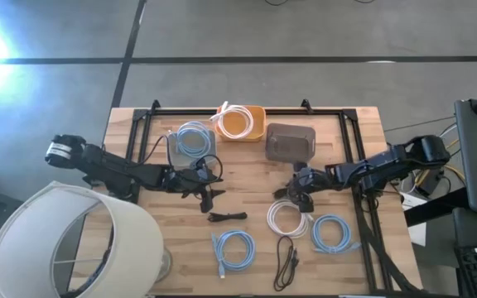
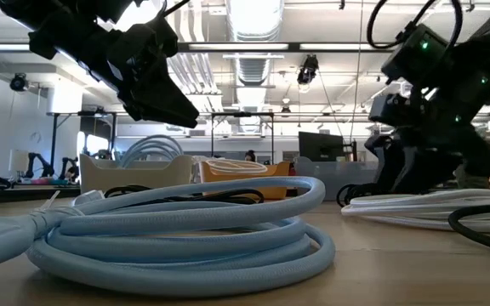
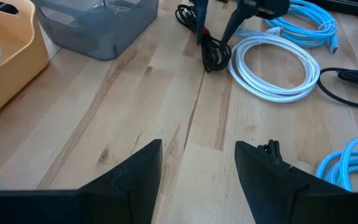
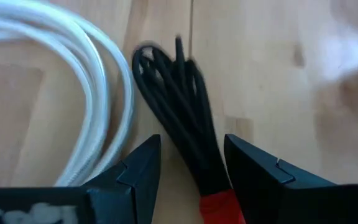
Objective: Pick & Place USB Port
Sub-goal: Put the top black charger cable into the black bin
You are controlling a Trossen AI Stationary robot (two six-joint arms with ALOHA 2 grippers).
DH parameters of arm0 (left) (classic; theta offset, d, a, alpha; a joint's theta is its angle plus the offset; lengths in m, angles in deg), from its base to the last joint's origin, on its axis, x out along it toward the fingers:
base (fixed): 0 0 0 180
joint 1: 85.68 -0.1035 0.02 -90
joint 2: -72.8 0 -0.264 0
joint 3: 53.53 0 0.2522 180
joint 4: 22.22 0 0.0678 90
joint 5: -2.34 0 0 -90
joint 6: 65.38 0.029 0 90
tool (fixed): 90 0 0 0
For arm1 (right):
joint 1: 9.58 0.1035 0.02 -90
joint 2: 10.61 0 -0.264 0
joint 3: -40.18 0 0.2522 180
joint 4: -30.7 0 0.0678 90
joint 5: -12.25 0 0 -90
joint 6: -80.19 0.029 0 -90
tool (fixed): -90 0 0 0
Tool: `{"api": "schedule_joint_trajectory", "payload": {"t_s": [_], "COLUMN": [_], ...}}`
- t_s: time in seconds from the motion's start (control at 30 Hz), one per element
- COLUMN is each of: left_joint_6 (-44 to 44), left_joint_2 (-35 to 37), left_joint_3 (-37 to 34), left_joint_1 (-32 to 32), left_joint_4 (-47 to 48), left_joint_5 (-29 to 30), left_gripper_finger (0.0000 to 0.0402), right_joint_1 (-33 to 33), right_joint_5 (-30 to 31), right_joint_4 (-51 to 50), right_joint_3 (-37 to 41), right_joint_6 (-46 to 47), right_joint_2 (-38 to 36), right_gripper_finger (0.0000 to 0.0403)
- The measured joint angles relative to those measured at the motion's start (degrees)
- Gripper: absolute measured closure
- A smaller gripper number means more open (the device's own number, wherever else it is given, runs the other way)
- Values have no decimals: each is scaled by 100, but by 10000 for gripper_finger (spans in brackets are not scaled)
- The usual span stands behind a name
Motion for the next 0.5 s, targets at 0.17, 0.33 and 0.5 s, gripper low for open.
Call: {"api": "schedule_joint_trajectory", "payload": {"t_s": [0.17, 0.33, 0.5], "left_joint_6": [0, 1, 0], "left_joint_2": [0, 0, 0], "left_joint_3": [0, 0, 0], "left_joint_1": [1, 1, -1], "left_joint_4": [4, 1, 2], "left_joint_5": [-2, 0, -2], "left_gripper_finger": [195, 195, 195], "right_joint_1": [7, 9, 9], "right_joint_5": [92, 220, 236], "right_joint_4": [201, 180, 12], "right_joint_3": [-203, -483, -676], "right_joint_6": [-79, -240, -247], "right_joint_2": [470, 749, 916], "right_gripper_finger": [235, 265, 317]}}
